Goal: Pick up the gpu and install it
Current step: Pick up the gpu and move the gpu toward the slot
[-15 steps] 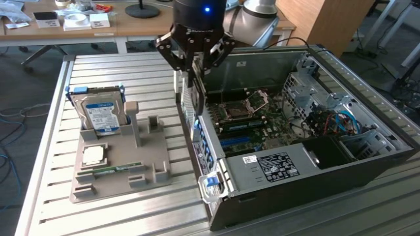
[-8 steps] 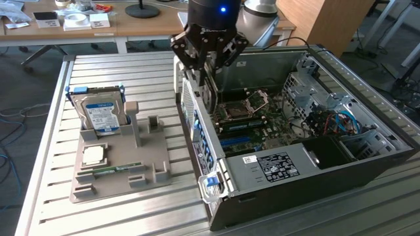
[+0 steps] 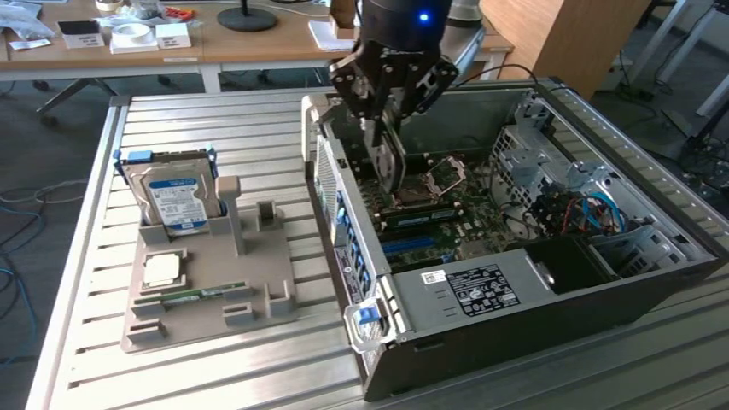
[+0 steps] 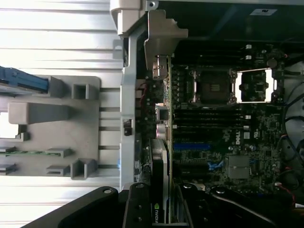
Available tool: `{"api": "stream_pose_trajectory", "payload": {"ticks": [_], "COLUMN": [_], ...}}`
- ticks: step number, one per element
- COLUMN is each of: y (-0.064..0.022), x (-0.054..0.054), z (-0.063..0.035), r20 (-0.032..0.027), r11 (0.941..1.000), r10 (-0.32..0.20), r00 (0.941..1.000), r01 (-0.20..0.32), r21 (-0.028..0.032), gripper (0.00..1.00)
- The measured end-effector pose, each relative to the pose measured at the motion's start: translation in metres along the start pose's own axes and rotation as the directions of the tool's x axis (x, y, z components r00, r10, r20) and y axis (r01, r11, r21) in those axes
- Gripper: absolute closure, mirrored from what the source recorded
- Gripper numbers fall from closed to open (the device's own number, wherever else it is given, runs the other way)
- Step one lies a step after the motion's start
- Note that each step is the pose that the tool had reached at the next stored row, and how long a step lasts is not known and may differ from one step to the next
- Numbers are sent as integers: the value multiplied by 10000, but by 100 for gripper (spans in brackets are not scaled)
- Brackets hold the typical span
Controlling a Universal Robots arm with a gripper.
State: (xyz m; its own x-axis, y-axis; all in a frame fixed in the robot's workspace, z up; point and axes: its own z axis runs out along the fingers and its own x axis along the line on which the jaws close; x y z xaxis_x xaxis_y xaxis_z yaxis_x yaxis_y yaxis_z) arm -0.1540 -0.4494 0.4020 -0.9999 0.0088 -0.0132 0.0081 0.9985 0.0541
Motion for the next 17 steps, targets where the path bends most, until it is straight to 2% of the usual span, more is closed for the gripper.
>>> {"api": "stream_pose_trajectory", "payload": {"ticks": [17], "y": [6], "x": [-718], "z": [10], "r20": [1], "r11": [10000], "r10": [1], "r00": [10000], "r01": [-1], "r21": [-7], "gripper": [73]}}
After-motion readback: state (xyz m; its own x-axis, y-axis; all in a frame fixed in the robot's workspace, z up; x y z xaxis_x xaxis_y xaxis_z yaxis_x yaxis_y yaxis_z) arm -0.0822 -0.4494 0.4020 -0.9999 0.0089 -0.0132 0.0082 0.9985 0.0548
